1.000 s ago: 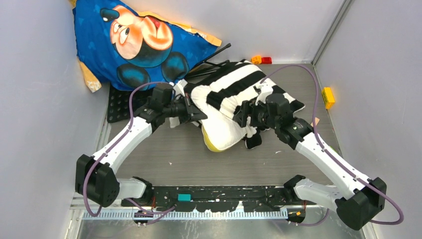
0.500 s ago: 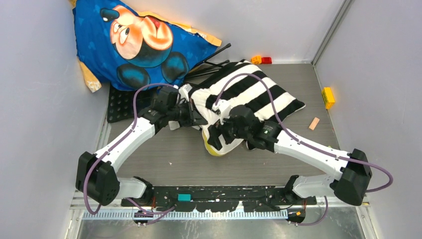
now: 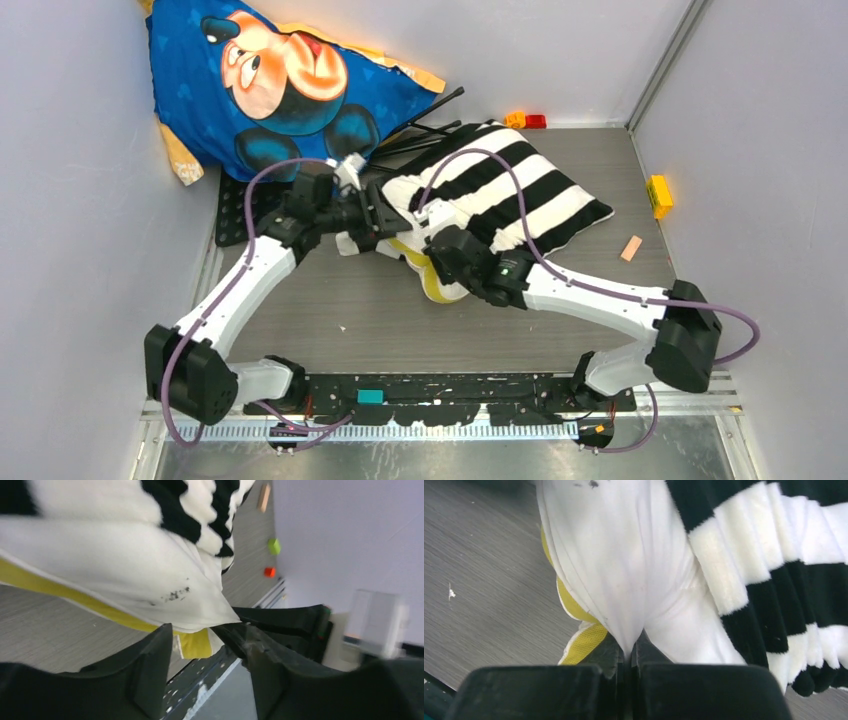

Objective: Remove the pillowcase from the pillow

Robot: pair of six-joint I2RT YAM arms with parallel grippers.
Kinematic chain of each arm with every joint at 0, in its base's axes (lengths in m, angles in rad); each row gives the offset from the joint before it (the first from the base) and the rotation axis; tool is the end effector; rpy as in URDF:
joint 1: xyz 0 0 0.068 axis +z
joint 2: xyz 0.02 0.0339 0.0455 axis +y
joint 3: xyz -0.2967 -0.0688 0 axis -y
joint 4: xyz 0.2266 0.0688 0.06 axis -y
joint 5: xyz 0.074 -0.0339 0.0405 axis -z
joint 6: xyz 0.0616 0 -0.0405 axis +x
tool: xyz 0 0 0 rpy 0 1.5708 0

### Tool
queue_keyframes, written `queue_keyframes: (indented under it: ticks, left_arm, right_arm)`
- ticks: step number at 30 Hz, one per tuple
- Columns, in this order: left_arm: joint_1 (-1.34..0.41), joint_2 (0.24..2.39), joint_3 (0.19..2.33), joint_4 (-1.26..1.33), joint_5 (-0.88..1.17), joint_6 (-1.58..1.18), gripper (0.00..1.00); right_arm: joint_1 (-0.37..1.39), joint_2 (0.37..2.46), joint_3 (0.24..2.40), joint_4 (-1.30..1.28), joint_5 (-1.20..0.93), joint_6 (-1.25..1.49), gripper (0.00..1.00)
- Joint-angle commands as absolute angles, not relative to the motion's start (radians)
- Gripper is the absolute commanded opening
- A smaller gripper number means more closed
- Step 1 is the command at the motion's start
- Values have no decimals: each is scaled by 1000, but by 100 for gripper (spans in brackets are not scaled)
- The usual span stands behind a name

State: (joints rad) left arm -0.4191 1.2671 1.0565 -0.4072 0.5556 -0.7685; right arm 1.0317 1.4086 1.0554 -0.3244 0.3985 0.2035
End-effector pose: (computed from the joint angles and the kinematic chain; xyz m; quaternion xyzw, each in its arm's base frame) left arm 0.2319 -0.1389 0.3347 -0.0247 0.8634 -0.4488 0.2292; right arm 0.1783 0.2515 0.3022 -0.2775 0.8438 0.0996 0.4485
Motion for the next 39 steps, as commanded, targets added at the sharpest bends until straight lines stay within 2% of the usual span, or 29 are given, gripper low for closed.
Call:
queue_keyframes:
  ticks: [1, 3, 8, 12, 18, 22, 31, 35, 39]
  left_arm:
    - [-263, 1158, 1083, -363, 624, -799, 64]
    - [-202, 1117, 1027, -345, 589, -810, 68]
    - [-160, 1027, 919, -341, 477, -772, 67]
    - [-160, 1003, 875, -330, 487, -702, 63]
    - [-169, 977, 817, -251, 494, -638, 64]
    - [-206, 1024, 851, -264, 432, -577, 67]
    - [-241, 1195, 911, -163, 367, -550, 65]
    - [-241, 1286, 965, -144, 358, -544, 56]
    - [-239, 1367, 1014, -116, 329, -552, 29]
  right_arm:
    - [1021, 1251, 979, -212, 521, 240, 0]
    - [1012, 1202, 966, -207, 505, 249, 0]
    - [978, 1156, 1008, -293, 491, 280, 0]
    - [948, 1114, 1019, -305, 443, 298, 0]
    - [881, 1081, 1065, -352, 294, 339, 0]
    - [868, 1073, 1089, -368, 250, 342, 0]
    - [852, 1030, 1132, -412, 198, 333, 0]
    - [845, 1006, 1157, -456, 189, 322, 0]
    - [838, 966, 1171, -487, 194, 309, 0]
